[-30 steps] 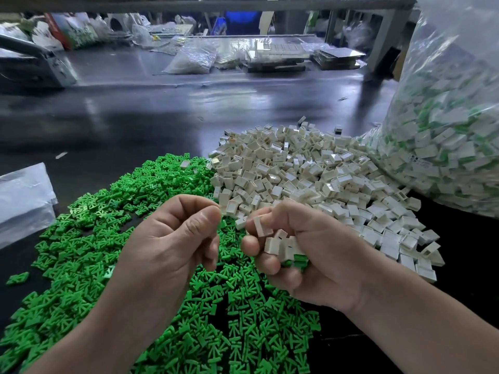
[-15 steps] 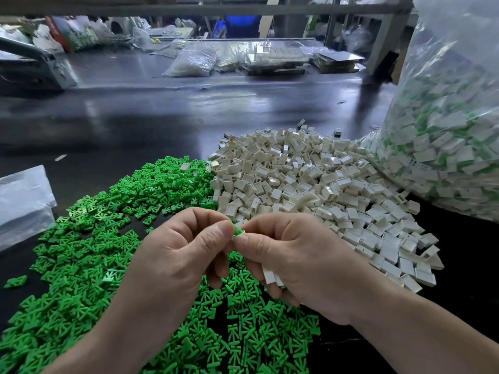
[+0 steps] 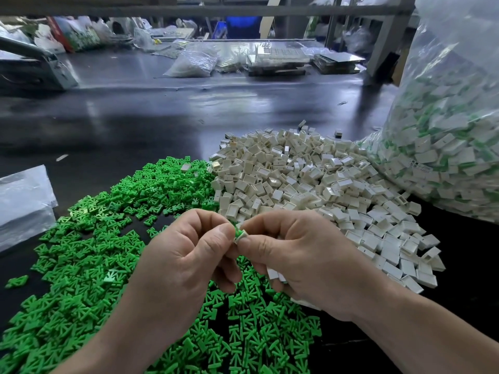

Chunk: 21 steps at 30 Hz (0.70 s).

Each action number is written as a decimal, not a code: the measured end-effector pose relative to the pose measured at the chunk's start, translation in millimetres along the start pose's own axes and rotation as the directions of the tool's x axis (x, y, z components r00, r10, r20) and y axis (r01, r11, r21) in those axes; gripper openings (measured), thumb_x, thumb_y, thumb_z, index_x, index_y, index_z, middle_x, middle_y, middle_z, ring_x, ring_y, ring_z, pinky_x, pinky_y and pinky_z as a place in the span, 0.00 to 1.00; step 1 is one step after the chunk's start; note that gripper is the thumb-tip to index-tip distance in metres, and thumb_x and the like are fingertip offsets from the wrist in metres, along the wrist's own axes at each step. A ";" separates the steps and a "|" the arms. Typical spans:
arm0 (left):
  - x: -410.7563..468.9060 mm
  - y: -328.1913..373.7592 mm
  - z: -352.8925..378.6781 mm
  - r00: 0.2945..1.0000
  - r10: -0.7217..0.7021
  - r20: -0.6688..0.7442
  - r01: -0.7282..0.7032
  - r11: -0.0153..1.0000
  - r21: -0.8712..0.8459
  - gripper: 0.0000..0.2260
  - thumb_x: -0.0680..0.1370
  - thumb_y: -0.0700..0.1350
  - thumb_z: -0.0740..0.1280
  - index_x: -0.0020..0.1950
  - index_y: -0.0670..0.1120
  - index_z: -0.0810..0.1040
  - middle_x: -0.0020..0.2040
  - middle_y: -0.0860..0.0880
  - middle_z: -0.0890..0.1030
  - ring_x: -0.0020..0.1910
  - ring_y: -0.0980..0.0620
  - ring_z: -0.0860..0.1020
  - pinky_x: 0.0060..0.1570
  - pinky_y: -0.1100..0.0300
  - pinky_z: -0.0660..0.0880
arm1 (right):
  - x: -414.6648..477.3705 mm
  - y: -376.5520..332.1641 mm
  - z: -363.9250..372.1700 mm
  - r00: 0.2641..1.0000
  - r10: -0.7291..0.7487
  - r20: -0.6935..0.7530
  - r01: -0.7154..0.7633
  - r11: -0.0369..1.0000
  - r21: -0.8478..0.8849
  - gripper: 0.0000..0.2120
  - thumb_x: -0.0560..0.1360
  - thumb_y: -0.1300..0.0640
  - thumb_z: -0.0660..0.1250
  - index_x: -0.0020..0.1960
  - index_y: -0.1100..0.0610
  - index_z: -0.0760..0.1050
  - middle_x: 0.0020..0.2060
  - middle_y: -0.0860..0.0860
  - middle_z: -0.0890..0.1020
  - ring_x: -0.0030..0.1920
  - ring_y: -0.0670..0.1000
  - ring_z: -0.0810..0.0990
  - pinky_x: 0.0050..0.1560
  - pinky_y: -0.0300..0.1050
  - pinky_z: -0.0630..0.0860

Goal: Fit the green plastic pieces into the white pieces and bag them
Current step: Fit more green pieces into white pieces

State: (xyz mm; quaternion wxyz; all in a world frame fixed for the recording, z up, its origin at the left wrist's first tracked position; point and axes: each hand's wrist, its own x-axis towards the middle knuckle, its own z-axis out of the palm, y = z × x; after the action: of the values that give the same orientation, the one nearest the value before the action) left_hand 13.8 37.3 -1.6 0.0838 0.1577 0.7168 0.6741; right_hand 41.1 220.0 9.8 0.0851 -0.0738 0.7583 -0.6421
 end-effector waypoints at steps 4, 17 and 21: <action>1.6 3.6 -10.4 0.993 -0.034 0.113 0.017 0.988 0.151 0.08 0.77 0.53 0.69 0.40 0.51 0.80 0.33 0.43 0.82 0.29 0.45 0.81 0.29 0.58 0.78 | -1.6 -0.6 0.7 0.999 0.033 0.031 -0.024 0.968 -0.249 0.07 0.78 0.47 0.70 0.45 0.49 0.81 0.30 0.48 0.79 0.28 0.45 0.75 0.26 0.47 0.73; 5.9 4.2 -15.4 0.979 -0.080 0.188 0.076 0.997 0.028 0.05 0.73 0.48 0.68 0.40 0.48 0.80 0.33 0.44 0.80 0.30 0.43 0.81 0.29 0.57 0.77 | -5.1 -7.2 2.8 0.999 0.047 0.026 -0.037 0.955 -0.293 0.08 0.78 0.46 0.69 0.45 0.49 0.80 0.34 0.53 0.81 0.30 0.52 0.75 0.33 0.63 0.79; 3.5 2.9 -7.1 0.991 -0.035 0.128 0.044 0.997 -0.069 0.06 0.73 0.48 0.68 0.39 0.47 0.79 0.32 0.44 0.79 0.28 0.43 0.79 0.27 0.56 0.76 | -5.6 -7.0 1.0 1.000 -0.001 -0.007 0.000 0.975 -0.223 0.07 0.78 0.48 0.70 0.44 0.49 0.80 0.30 0.47 0.79 0.27 0.45 0.75 0.28 0.47 0.75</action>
State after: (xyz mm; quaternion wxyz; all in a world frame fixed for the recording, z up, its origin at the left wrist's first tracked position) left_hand 8.4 31.9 2.2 0.1479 0.1830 0.6884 0.6861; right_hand 46.8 219.1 16.8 0.0734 -0.0807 0.8259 -0.5532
